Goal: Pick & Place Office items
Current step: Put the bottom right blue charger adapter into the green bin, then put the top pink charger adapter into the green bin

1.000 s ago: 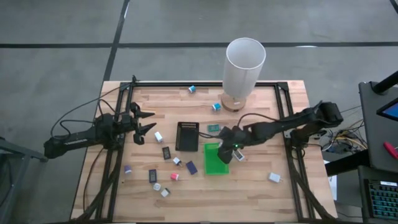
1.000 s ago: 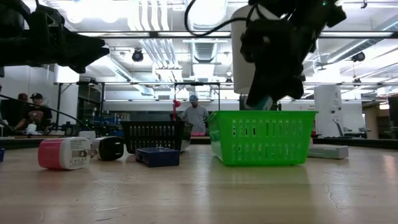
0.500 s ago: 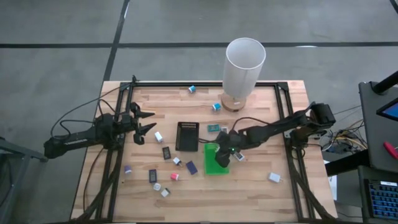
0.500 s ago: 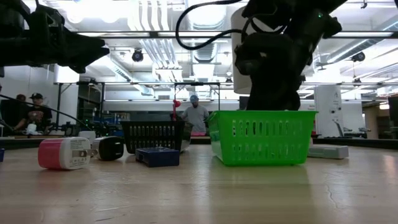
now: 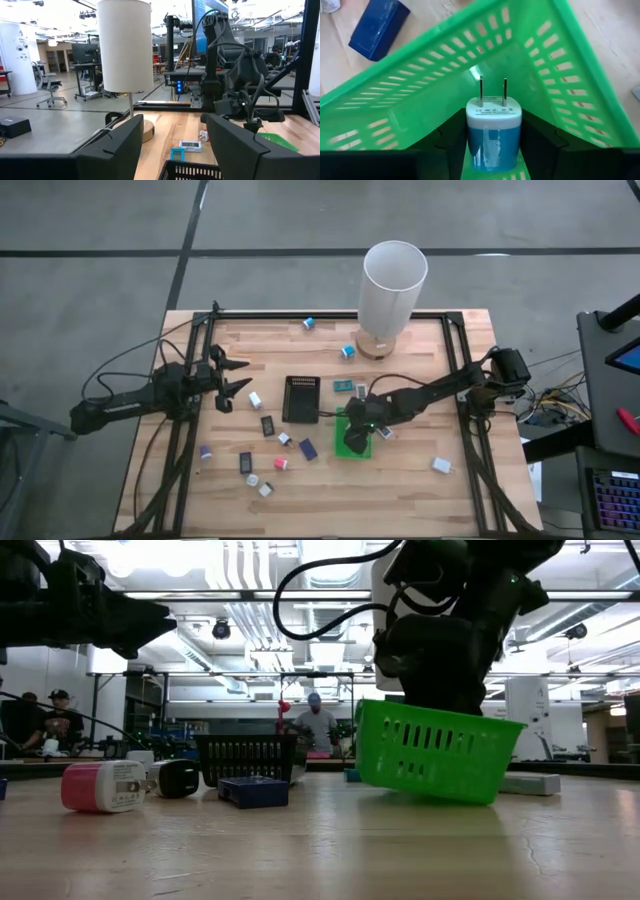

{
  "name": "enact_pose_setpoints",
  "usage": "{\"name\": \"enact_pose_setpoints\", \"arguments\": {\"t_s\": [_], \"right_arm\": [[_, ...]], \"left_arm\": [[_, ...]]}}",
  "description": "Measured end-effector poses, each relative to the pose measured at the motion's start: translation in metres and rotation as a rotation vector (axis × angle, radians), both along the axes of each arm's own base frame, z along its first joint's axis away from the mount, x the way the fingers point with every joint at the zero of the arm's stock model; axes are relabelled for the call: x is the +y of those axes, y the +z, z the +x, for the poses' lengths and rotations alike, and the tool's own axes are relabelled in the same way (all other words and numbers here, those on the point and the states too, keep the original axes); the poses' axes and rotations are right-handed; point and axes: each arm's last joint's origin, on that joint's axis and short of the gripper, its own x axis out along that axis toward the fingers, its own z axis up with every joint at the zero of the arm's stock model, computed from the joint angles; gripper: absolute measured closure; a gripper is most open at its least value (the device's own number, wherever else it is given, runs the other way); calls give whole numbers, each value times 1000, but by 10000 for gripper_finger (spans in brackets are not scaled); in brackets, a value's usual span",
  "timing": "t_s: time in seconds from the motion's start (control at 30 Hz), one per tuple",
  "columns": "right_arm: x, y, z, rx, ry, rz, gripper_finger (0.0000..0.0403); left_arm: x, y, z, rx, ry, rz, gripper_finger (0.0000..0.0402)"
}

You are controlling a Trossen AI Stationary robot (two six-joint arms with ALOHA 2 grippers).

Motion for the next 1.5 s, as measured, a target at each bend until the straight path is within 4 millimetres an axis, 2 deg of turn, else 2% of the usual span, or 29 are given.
{"name": "enact_pose_setpoints", "arguments": {"t_s": [0.2,0.5,0.67,0.9,1.0,1.2,1.33,1.5], "right_arm": [[0,0,0,0,8,12,223],[0,3,0,-8,10,15,219],[0,20,3,-53,39,-13,218],[-2,46,2,-40,-21,-115,218],[1,57,-7,-21,-30,-138,218],[16,86,-37,-164,-110,-269,218],[23,88,-58,-217,-153,-350,218],[25,74,-79,-233,-184,-401,218]], "left_arm": [[0,0,0,0,0,0,177],[0,0,0,0,0,0,177],[0,0,0,0,0,0,177],[0,0,0,0,0,0,177],[0,0,0,-1,0,0,177],[0,0,0,0,0,0,177],[0,0,0,0,0,0,177],[0,0,0,0,0,0,177]]}}
